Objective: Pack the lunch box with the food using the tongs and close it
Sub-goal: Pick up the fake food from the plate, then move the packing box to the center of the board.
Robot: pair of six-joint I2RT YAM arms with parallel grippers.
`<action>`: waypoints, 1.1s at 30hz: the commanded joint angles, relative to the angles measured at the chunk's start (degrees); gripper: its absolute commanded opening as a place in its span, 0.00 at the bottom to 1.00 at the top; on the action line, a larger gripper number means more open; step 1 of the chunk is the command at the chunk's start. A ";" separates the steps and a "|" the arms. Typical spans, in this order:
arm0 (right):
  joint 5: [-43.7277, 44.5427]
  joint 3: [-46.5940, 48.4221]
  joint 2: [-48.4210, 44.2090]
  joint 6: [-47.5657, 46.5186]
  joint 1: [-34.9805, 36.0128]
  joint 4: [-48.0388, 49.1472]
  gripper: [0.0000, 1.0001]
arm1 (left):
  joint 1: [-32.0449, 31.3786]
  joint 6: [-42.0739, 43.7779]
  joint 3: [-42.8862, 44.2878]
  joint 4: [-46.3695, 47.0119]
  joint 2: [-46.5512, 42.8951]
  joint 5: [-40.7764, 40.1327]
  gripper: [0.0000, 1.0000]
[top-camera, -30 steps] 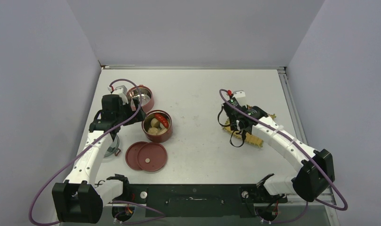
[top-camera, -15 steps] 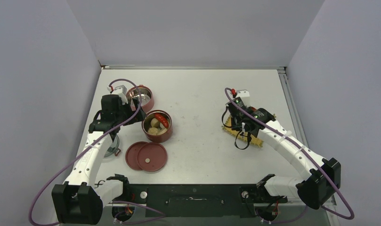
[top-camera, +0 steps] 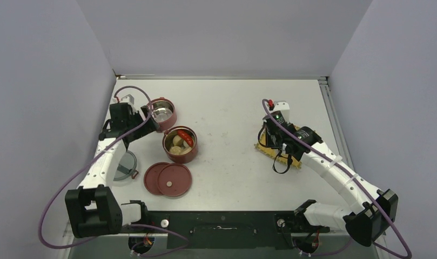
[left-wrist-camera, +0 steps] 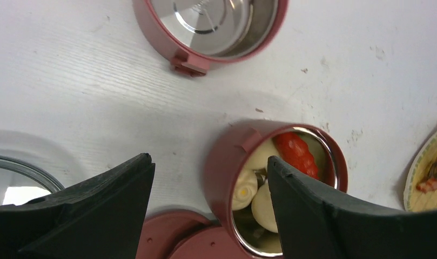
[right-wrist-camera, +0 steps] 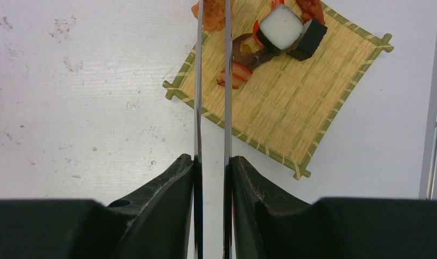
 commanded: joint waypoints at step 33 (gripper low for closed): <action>-1.83 -7.02 -8.32 -1.62 0.88 10.14 0.05 | 6.17 3.43 27.34 1.14 37.69 -4.16 0.30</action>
